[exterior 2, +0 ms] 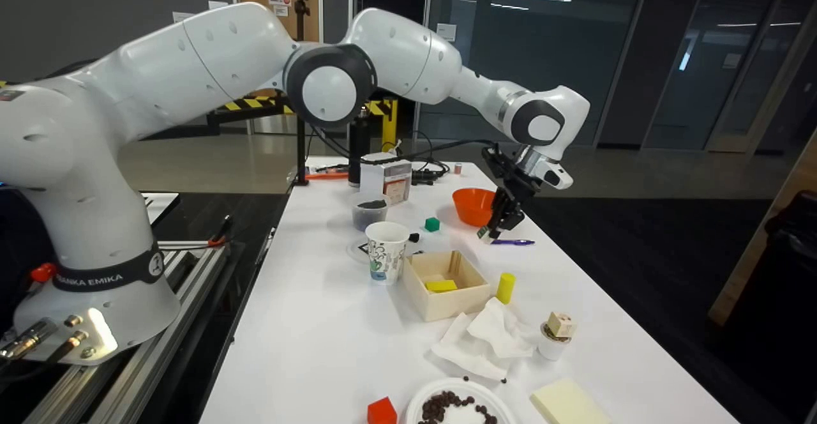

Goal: Move the cube backwards

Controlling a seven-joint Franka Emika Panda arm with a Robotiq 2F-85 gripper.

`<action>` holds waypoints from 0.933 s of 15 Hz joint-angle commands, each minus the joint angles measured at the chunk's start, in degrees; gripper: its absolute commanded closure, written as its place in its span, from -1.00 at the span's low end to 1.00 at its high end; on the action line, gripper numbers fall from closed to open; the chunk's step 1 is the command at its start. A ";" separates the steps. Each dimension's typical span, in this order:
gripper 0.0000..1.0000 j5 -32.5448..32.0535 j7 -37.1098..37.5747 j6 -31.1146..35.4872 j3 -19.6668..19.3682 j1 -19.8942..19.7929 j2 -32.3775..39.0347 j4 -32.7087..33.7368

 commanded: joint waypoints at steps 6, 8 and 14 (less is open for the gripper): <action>0.81 1.72 -2.44 -14.82 2.27 -1.50 4.91 5.29; 0.81 1.52 -2.87 -17.00 2.30 -1.40 6.25 6.55; 0.46 0.67 -3.64 -20.40 2.68 -1.39 9.70 9.93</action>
